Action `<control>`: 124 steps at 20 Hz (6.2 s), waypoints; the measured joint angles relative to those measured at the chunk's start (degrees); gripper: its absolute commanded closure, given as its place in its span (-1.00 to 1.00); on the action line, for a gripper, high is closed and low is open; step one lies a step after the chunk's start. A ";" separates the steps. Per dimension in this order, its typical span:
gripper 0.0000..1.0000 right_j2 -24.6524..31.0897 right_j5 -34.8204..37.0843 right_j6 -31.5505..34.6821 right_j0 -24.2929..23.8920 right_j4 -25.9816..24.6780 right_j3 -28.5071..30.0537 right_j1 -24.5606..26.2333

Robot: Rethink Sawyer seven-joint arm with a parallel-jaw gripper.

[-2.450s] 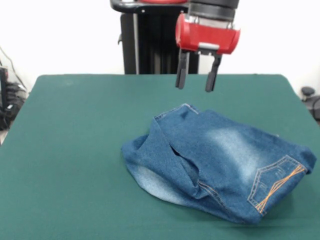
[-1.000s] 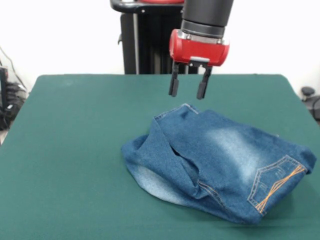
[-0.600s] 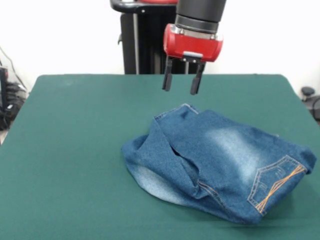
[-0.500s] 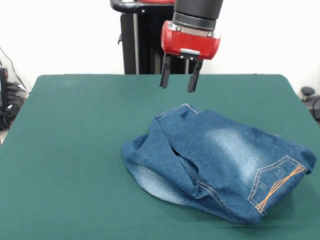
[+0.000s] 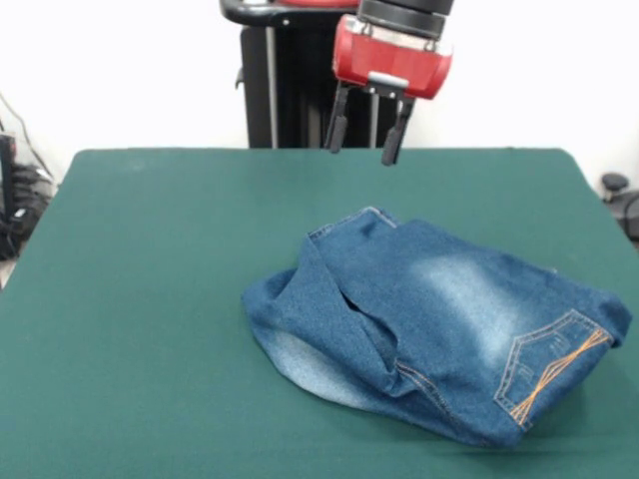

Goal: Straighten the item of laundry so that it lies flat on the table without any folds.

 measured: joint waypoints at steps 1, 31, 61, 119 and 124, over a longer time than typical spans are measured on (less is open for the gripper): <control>-1.00 -0.03 0.01 0.57 0.15 0.56 0.15 -0.08; -1.00 4.11 -9.18 4.27 -6.80 6.03 9.30 2.48; -1.00 8.37 -11.68 4.27 -8.35 6.49 10.17 5.80; -1.00 12.08 -16.00 4.27 -11.48 7.34 11.09 11.95; -1.00 12.08 -16.01 4.27 -11.53 7.35 12.08 11.05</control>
